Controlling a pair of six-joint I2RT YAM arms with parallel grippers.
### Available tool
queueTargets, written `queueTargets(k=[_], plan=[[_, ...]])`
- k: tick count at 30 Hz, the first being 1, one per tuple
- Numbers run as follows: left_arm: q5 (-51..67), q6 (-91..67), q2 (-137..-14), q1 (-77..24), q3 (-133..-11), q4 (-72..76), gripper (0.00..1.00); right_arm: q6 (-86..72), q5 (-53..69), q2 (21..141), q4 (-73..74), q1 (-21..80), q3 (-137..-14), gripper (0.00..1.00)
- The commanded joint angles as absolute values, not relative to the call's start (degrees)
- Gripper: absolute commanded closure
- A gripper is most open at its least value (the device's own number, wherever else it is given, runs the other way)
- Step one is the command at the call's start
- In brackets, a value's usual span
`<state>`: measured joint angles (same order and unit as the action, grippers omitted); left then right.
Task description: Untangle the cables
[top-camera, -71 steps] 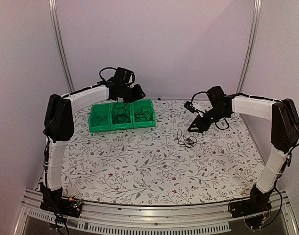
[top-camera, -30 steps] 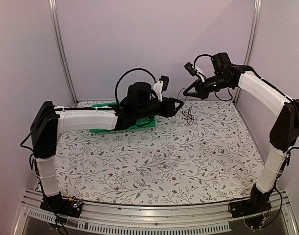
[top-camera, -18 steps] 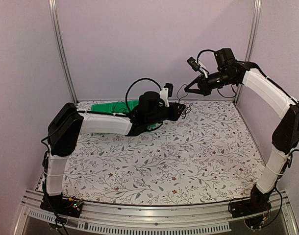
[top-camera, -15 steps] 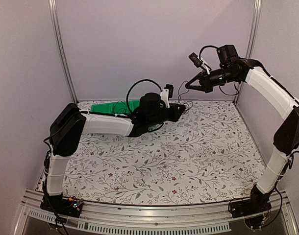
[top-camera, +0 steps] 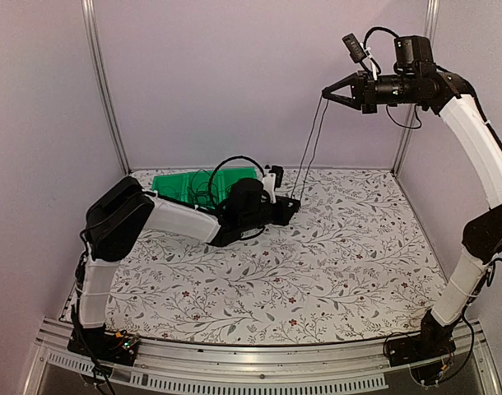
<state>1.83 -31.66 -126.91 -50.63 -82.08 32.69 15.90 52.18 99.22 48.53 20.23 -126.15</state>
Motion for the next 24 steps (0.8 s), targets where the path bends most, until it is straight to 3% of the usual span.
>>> queueTargets(k=[1,8,10,13,16,24], plan=[[1.57,-31.73,-123.09,-50.12,-74.85,32.04,0.93,11.40,54.67,97.48,44.34,19.09,-129.35,1.00],[0.15,-32.43,-119.43,-49.94,-67.42,31.28,0.95,8.94,55.76,97.38,41.64,18.46,-132.78,1.00],[0.18,-35.01,-120.25,-49.08,-67.79,29.07,0.90,7.73,56.49,97.34,40.21,18.33,-134.16,1.00],[-2.21,-38.68,-120.76,-48.56,-67.72,25.54,0.74,5.71,57.25,97.08,38.19,18.24,-136.09,1.00],[-6.63,-41.41,-120.22,-48.47,-68.36,19.70,0.67,3.29,58.16,96.33,35.92,18.28,-136.48,1.00],[-9.42,-42.05,-117.27,-48.34,-67.37,15.87,0.66,1.71,58.89,95.88,35.07,18.24,-135.49,1.00]])
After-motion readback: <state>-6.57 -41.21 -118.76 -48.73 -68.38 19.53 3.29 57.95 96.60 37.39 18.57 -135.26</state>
